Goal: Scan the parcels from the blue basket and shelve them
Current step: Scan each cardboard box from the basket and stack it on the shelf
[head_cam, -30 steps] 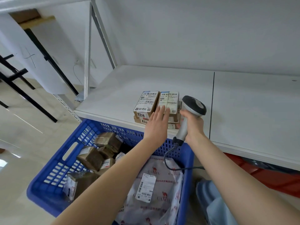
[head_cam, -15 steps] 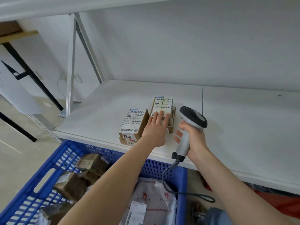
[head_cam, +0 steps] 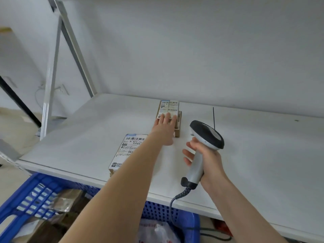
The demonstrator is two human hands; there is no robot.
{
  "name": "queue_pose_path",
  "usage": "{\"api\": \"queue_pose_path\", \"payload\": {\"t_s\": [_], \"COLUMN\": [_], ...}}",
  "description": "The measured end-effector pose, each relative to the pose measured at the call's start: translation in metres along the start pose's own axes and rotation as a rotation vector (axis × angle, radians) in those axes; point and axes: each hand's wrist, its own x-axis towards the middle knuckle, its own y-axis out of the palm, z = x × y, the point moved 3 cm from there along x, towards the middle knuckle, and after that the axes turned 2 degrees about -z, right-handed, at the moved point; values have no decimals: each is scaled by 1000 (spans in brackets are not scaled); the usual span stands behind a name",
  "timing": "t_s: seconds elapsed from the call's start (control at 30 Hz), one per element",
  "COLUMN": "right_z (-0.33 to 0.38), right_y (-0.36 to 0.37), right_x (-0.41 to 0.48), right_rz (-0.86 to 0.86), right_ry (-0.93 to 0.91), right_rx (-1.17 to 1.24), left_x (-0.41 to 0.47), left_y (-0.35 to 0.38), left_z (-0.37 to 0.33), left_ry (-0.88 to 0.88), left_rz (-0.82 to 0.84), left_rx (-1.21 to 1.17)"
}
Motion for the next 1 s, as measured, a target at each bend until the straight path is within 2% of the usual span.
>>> {"api": "queue_pose_path", "payload": {"t_s": [0.23, 0.43, 0.57, 0.8, 1.0], "right_z": [0, -9, -17, -27, -29], "right_y": [-1, 8, 12, 22, 23], "right_x": [-2, -23, -38, -51, -47], "right_rz": [6, 34, 69, 110, 95], "right_ry": [20, 78, 105, 141, 146], "right_rx": [1, -60, -74, -83, -78], "left_x": [-22, -146, -210, -202, -181], "left_y": [-24, -22, 13, 46, 51], "left_z": [8, 25, 24, 25, 40], "left_ry": [80, 17, -88, -142, -138], "left_rz": [8, -133, -96, -103, -205], "left_rx": [-8, -96, 33, 210, 192]}}
